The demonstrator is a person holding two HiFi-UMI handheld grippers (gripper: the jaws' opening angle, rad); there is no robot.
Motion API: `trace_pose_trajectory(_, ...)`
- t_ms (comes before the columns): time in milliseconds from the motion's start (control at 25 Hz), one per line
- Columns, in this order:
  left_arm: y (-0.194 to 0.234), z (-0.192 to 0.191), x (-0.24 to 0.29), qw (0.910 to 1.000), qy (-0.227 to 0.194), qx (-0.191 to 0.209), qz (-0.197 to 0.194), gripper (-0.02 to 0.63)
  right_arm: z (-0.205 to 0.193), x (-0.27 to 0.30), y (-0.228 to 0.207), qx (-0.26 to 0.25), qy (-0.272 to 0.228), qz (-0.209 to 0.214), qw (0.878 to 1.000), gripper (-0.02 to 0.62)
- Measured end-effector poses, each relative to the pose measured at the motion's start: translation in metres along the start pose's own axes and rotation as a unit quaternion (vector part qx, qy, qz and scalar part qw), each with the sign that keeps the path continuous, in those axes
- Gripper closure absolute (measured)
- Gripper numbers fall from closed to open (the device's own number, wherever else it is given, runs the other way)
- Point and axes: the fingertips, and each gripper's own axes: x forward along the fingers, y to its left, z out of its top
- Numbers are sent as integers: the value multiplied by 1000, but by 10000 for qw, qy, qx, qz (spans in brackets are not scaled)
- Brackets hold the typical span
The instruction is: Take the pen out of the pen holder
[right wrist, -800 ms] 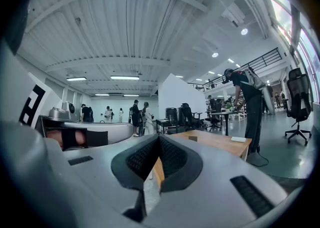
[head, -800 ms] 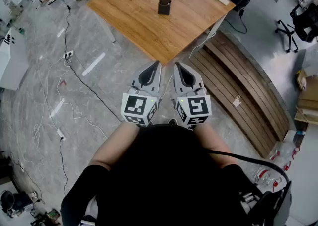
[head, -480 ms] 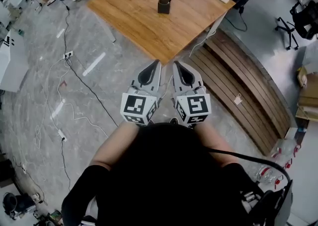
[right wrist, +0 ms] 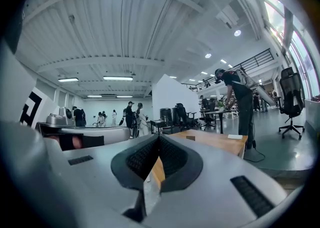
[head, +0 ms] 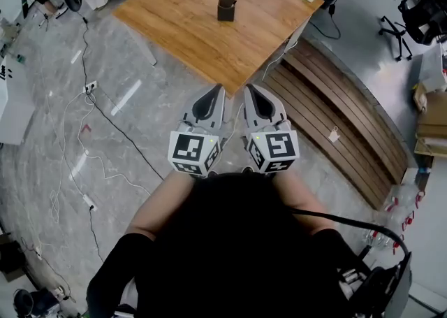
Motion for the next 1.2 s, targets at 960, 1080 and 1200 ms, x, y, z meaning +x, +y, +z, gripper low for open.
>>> trace_pose_trajectory(960,136,-34,244,9979,450,-152,442,606,-20,252,-165,302,311,203,9989,580)
trace_pose_trajectory(1080,146,-38,276,9970,543,-153,523,606,-22,279,-186,306,385,297,9983,580)
trace_pose_trajectory(1200,156,-42,304,9963,593,-148,598,606,-25,301,-205,340,430,389,9977,580)
